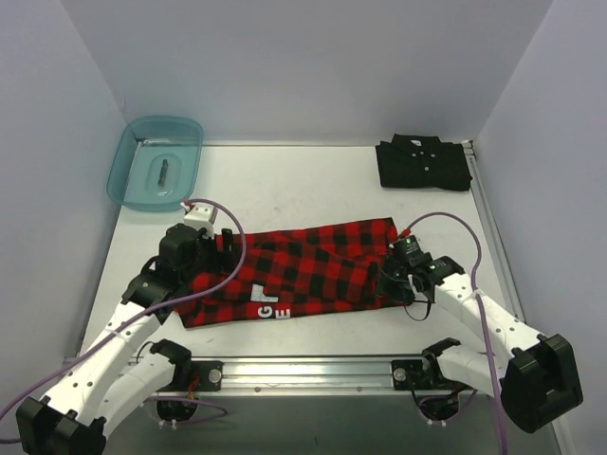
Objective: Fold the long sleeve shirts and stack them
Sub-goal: Fold the shirt
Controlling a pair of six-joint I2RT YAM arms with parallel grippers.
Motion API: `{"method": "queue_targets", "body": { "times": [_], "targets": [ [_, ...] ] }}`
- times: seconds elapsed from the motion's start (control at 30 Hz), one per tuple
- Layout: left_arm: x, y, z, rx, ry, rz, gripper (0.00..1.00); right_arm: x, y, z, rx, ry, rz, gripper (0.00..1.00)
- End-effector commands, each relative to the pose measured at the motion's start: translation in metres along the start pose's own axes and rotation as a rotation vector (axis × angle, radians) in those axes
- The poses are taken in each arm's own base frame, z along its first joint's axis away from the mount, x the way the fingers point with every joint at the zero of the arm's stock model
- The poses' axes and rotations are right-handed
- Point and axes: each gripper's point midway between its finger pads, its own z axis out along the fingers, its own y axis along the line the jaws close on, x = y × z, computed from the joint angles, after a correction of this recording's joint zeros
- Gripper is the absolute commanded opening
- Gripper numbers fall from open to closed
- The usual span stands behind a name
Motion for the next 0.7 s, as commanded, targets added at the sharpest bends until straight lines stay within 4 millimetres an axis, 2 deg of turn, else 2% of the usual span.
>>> {"method": "queue_targets", "body": {
  "times": [0.0, 0.07, 0.2, 0.3, 0.67],
  "targets": [
    [-0.015, 0.010, -0.007, -0.046, -0.068, 0.043, 0.86, 0.008, 0.007, 0.005, -0.048, 0.013, 0.088, 0.38],
    [-0.013, 0.009, -0.004, -0.046, -0.057, 0.045, 0.86, 0.012, 0.011, 0.013, -0.072, 0.025, 0.106, 0.38],
    [-0.010, 0.007, -0.001, -0.034, -0.034, 0.049, 0.86, 0.022, 0.003, 0.028, -0.047, 0.039, 0.138, 0.38],
    [-0.010, 0.007, -0.001, -0.036, -0.035, 0.049, 0.86, 0.024, 0.007, 0.035, -0.078, 0.035, 0.167, 0.38],
    [-0.007, 0.005, 0.001, -0.026, -0.020, 0.054, 0.86, 0.021, 0.025, 0.042, -0.183, 0.022, 0.173, 0.40]
  ]
}}
